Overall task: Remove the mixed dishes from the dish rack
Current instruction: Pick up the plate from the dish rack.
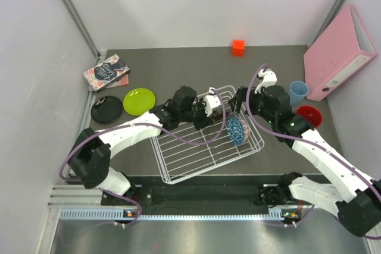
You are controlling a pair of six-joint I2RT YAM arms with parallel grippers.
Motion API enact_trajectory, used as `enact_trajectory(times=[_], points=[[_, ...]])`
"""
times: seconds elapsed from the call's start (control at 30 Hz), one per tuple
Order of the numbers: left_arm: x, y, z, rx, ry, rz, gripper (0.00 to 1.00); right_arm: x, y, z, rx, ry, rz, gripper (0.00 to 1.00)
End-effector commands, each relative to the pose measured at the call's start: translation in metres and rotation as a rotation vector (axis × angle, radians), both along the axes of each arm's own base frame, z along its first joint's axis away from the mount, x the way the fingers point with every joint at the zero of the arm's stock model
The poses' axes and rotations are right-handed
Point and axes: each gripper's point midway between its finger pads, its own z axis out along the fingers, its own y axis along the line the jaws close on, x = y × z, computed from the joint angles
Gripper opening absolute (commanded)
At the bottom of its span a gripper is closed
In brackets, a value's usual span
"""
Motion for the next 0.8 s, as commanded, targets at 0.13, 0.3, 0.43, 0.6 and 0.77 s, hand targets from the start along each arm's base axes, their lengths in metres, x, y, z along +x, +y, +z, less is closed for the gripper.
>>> enact_trajectory(times=[0.13,0.3,0.43,0.6,0.77], points=[[0.019,0.001,0.094,-0.121,-0.229,0.025,0.00,0.001,0.003,0.036,0.055,-0.086,0.001,0.98],[0.026,0.009,0.112,-0.147,-0.269,0.065,0.00,-0.002,0.001,0.044,0.075,-0.099,-0.004,0.98],[0.032,0.018,0.146,-0.195,-0.329,0.094,0.00,-0.004,-0.008,0.065,0.133,-0.149,-0.056,0.99],[0.030,0.026,0.184,-0.254,-0.384,0.098,0.00,-0.011,-0.015,0.096,0.199,-0.227,-0.079,0.99],[0.017,0.026,0.211,-0.332,-0.395,0.076,0.00,-0.018,-0.014,0.108,0.252,-0.235,-0.069,1.00]])
